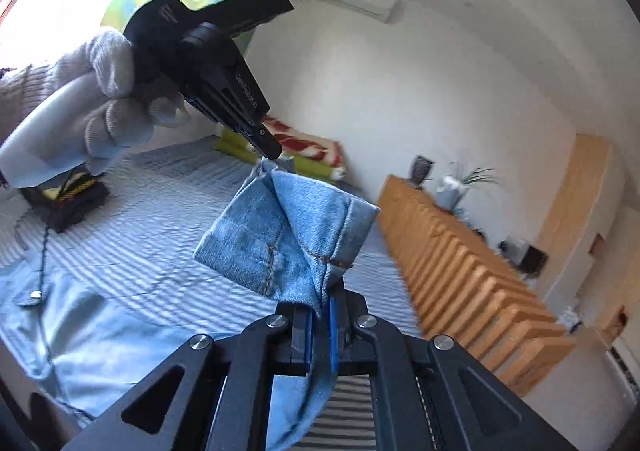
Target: Fold clothes
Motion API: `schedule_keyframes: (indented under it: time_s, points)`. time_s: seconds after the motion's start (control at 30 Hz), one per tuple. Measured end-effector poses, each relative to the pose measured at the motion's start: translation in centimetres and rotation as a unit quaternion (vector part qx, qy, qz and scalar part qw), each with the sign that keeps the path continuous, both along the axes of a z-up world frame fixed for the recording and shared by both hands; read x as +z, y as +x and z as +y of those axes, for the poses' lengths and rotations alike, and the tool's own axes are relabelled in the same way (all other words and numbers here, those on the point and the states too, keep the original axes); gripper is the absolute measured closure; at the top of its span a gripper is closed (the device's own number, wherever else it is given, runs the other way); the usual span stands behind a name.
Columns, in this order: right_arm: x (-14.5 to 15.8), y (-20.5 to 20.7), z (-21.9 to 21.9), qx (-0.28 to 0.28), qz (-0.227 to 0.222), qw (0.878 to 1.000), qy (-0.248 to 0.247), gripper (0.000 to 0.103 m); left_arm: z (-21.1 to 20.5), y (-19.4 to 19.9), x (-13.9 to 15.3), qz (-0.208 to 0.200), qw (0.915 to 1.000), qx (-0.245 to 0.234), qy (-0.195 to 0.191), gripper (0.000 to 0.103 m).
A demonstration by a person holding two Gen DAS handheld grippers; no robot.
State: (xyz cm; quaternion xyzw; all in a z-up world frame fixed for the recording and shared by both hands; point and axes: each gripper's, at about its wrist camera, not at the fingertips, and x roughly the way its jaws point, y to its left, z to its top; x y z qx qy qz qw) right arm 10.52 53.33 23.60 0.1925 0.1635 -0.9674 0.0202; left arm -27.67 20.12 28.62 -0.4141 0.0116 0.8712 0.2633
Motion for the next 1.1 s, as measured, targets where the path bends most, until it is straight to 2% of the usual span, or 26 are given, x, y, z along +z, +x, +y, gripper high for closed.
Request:
schedule_keyframes:
  time_s: [0.07, 0.2, 0.23, 0.3, 0.4, 0.47, 0.57, 0.63, 0.7, 0.77, 0.83, 0.9, 0.97, 1.1]
  points:
    - [-2.0, 0.5, -3.9, 0.036, -0.017, 0.999, -0.011, 0.098, -5.7, 1.2, -2.6, -0.019, 0.9990, 0.040, -0.009, 0.103]
    - [-6.5, 1.0, -12.3, 0.115, -0.061, 0.991, -0.024, 0.098, -17.1, 4.9, -8.7, -0.067, 0.9917, 0.110, 0.002, 0.103]
    - [-7.9, 1.1, -14.5, 0.131, -0.074, 0.988, -0.022, 0.098, -19.9, 5.7, -10.7, -0.079, 0.9879, 0.133, 0.001, 0.103]
    - [-11.2, 2.0, -19.0, 0.154, -0.087, 0.984, 0.015, 0.098, -24.3, 7.2, -14.2, -0.100, 0.9808, 0.167, 0.007, 0.103]
    - [-14.5, 3.5, -22.2, 0.197, -0.123, 0.972, 0.042, 0.098, -28.2, 11.5, -19.1, -0.127, 0.9784, 0.162, 0.017, 0.103]
    - [-15.0, 2.9, -22.2, 0.195, -0.139, 0.970, 0.048, 0.098, -29.2, 13.9, -21.4, -0.134, 0.9775, 0.162, 0.018, 0.103]
    - [-12.8, -0.7, -19.0, 0.166, -0.176, 0.970, -0.002, 0.098, -28.5, 15.9, -23.4, -0.143, 0.9787, 0.141, 0.042, 0.103]
    - [-10.7, -3.0, -15.9, 0.132, -0.170, 0.976, -0.019, 0.098, -27.2, 16.3, -23.9, -0.142, 0.9806, 0.124, 0.055, 0.103]
    - [-8.5, -4.7, -11.5, 0.076, -0.153, 0.984, -0.043, 0.098, -26.0, 16.6, -23.6, -0.138, 0.9820, 0.106, 0.073, 0.103]
    - [-7.6, -5.5, -6.8, 0.027, -0.145, 0.987, -0.068, 0.098, -24.1, 16.9, -23.7, -0.139, 0.9825, 0.080, 0.094, 0.101]
    - [-8.9, -5.9, -3.2, -0.026, -0.155, 0.986, -0.058, 0.098, -20.9, 17.0, -24.0, -0.144, 0.9835, 0.046, 0.099, 0.096]
    - [-12.0, -6.4, 0.6, -0.071, -0.203, 0.974, -0.075, 0.098, -17.8, 16.8, -24.9, -0.160, 0.9818, 0.022, 0.100, 0.090]
    - [-15.2, -6.4, 3.2, -0.090, -0.242, 0.961, -0.102, 0.098, -14.0, 16.4, -26.5, -0.185, 0.9773, -0.002, 0.103, 0.085]
    - [-18.1, -5.0, 6.8, -0.109, -0.260, 0.949, -0.144, 0.098, -6.4, 16.9, -29.8, -0.230, 0.9663, -0.035, 0.109, 0.070]
